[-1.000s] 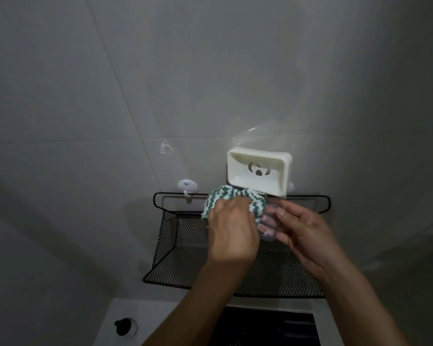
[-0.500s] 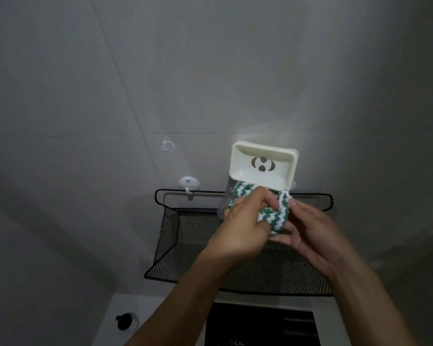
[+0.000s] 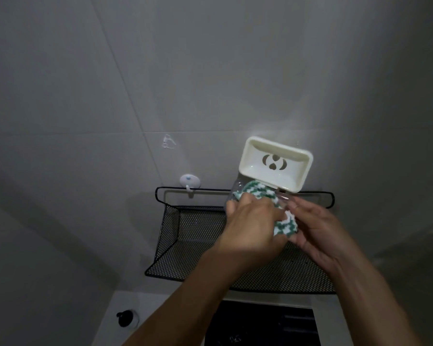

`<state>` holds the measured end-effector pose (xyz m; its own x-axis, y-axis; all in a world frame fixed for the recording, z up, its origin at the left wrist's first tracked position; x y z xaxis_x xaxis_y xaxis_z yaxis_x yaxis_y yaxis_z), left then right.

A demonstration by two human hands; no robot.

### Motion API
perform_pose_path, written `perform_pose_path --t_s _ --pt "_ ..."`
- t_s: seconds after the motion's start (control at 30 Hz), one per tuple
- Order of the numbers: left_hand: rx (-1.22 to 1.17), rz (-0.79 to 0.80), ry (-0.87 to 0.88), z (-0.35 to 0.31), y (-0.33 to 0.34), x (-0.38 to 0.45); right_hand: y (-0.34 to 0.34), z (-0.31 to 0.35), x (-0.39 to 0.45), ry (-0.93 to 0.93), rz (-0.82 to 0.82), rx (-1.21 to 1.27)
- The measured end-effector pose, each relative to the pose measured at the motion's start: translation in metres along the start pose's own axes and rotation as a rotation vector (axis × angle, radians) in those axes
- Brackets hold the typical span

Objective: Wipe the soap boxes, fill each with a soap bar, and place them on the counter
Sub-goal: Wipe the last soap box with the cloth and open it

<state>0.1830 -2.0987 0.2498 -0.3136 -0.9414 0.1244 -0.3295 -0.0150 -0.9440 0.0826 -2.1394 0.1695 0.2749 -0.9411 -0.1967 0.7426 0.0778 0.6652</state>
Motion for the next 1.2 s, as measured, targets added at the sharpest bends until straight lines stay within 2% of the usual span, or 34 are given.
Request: perform_pose_path --t_s 0.23,0.57,0.73,0.87,1.03,1.2 --pt "0.152 -0.090 0.189 -0.007 -0.015 -0.007 -0.001 0.004 -0.003 0.008 -0.011 -0.067" --pt "0.299 -0.141 0.160 0.004 -0.031 -0.003 -0.004 0.008 -0.003 -0.005 -0.062 -0.102" --pt "0.266 -0.154 0.252 -0.024 -0.019 -0.004 0.004 0.009 -0.004 -0.015 -0.035 -0.124" --pt "0.273 -0.121 0.281 -0.019 -0.019 -0.004 -0.003 0.013 -0.006 -0.007 -0.056 -0.139" --pt "0.443 -0.013 0.233 0.019 -0.019 -0.004 -0.018 0.022 -0.009 -0.004 -0.099 -0.170" --pt "0.369 0.043 0.276 0.027 -0.018 -0.009 -0.017 0.027 -0.008 0.001 -0.098 -0.208"
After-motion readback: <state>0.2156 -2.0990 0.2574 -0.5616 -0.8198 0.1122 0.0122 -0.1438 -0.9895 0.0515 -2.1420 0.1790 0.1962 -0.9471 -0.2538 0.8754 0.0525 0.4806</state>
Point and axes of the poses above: each hand's wrist, its own x-axis towards the middle knuckle, its own y-axis out of the palm, z = x × y, the point moved 9 cm from there along x, towards the middle knuckle, and after that the axes turned 8 degrees about x, right-handed, at the moved point
